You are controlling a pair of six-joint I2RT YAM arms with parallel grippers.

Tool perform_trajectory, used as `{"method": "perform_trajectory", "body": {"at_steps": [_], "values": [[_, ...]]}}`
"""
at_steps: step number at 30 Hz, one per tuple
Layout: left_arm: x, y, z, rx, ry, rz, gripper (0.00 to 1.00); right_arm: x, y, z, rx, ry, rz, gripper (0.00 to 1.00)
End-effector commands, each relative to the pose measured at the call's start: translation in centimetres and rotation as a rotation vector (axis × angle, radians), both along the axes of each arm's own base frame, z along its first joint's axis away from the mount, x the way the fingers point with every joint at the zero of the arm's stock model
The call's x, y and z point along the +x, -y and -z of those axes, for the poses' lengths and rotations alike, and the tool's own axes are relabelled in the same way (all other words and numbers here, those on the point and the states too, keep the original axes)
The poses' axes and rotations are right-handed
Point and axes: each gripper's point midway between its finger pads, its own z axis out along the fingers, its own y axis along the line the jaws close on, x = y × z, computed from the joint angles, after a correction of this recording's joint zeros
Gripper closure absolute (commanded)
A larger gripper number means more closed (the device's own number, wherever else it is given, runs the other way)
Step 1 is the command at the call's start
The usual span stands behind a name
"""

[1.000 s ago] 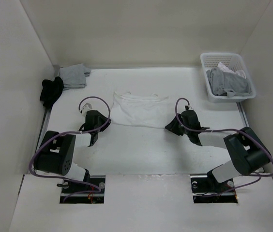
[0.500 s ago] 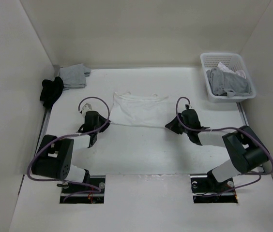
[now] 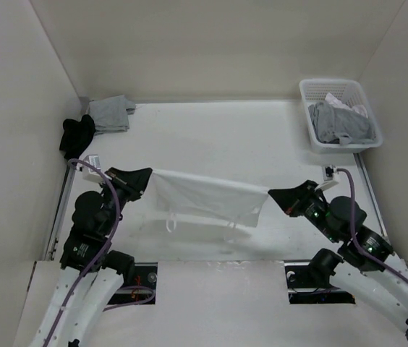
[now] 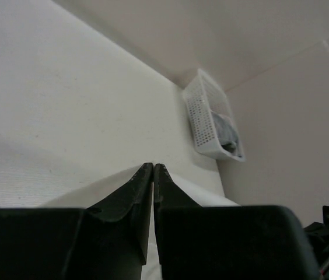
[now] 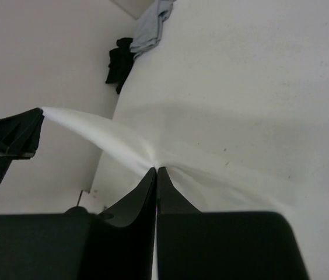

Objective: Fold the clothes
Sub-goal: Fold the tank top

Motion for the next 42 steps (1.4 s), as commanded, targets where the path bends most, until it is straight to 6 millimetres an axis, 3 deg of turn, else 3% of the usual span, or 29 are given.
{"method": "perform_trajectory", "body": {"at_steps": [1,4,6,9,13,18,21,25,32,42], "values": [[-2.5,0.1,0.9,0.049,-0.107,0.044,0.96,-1.8,2.1,2.4,-0.131,-0.128,0.051,0.97],[-1.4,0.8,2.2,0.065,-0.145,0.053,0.96,-1.3,0.6,2.9,-0.167,-0.135,0.025,0.97],[0.1,1.1,4.0,0.086,-0.181,0.048,0.96,0.1,-0.6,4.1,-0.199,-0.139,0.019,0.97],[3.4,1.4,7.8,0.116,-0.256,0.029,0.96,3.7,-1.7,6.3,-0.211,-0.163,0.021,0.97],[8.5,1.2,11.6,0.112,-0.315,-0.02,0.96,9.6,-1.4,9.1,-0.179,-0.221,0.037,0.97],[14.1,0.9,12.7,0.071,-0.337,-0.081,0.96,16.1,-0.8,11.7,-0.191,-0.29,0.064,0.97],[14.9,1.3,13.0,0.065,-0.343,-0.077,0.96,17.7,0.0,12.1,-0.19,-0.294,0.09,0.97],[12.6,1.6,13.7,0.08,-0.339,-0.055,0.96,16.3,0.7,12.2,-0.192,-0.28,0.097,0.97],[6.0,0.8,16.6,0.072,-0.376,-0.029,0.95,10.5,0.8,15.5,-0.21,-0.318,0.076,0.96],[0.9,0.5,18.3,0.054,-0.401,0.0,0.95,4.4,-0.1,17.7,-0.2,-0.394,0.052,0.97]]}}
